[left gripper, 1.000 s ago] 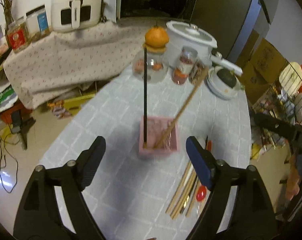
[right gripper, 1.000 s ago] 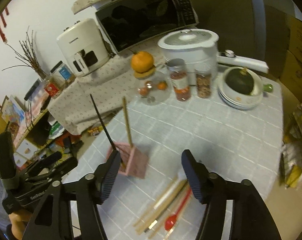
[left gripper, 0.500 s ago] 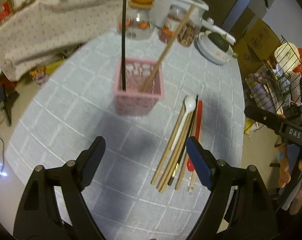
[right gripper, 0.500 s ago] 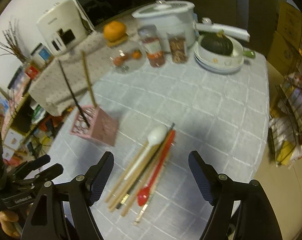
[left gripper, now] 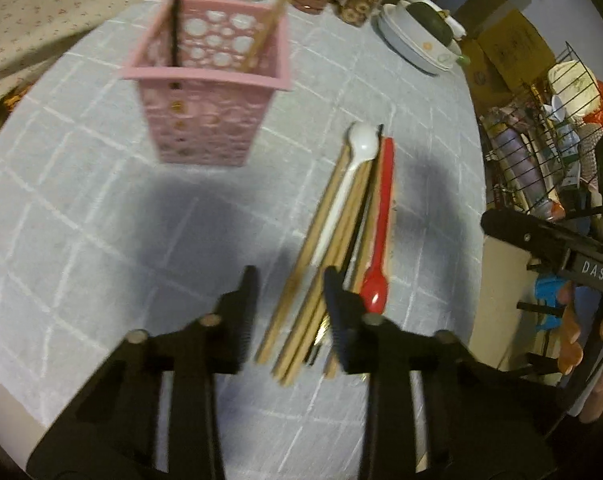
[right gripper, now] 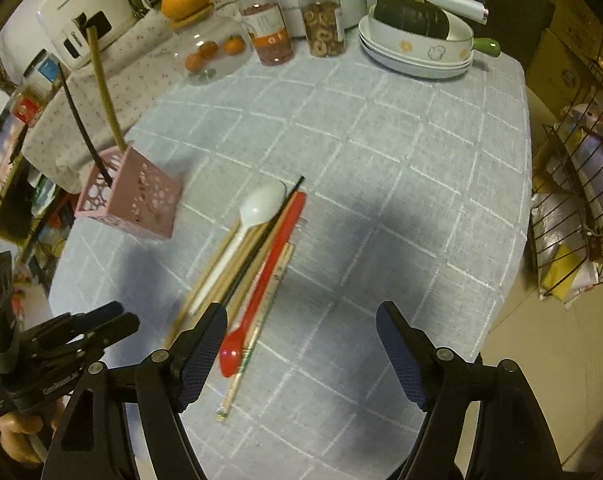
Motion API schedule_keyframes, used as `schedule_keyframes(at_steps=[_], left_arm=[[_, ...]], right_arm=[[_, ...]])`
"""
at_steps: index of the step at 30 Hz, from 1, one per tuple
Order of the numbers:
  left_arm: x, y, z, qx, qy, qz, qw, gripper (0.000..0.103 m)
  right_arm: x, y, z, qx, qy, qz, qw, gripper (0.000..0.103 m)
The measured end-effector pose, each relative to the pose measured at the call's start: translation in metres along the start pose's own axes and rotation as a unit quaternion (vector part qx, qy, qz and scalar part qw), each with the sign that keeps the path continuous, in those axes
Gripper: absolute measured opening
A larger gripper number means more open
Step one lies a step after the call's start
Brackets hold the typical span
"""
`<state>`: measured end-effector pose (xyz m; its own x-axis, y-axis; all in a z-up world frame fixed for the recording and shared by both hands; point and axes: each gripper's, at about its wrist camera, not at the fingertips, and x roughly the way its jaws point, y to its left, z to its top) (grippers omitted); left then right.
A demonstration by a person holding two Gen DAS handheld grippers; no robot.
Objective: Organize utensils
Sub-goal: 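Move the left gripper to the pile and grasp a wooden chopstick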
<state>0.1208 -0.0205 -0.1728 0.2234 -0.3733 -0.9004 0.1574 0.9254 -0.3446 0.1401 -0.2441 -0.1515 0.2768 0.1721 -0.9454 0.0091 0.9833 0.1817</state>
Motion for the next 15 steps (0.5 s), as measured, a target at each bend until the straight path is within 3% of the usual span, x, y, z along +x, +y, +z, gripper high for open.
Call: schedule_keyframes(at_steps=[5, 15], left_arm=[[0.025, -0.013, 0.004, 0.012, -0.006, 0.0, 0.9999, 0.013], [0.05, -0.013, 0.015, 0.004, -0.007, 0.01, 0.9999, 0.011]], right_arm=[[0.01, -0.011, 0.001, 0.004, 0.017, -0.01, 1.0, 0.078], [0.013, -0.024, 0.003, -0.001, 0.024, -0.017, 1.0, 0.078]])
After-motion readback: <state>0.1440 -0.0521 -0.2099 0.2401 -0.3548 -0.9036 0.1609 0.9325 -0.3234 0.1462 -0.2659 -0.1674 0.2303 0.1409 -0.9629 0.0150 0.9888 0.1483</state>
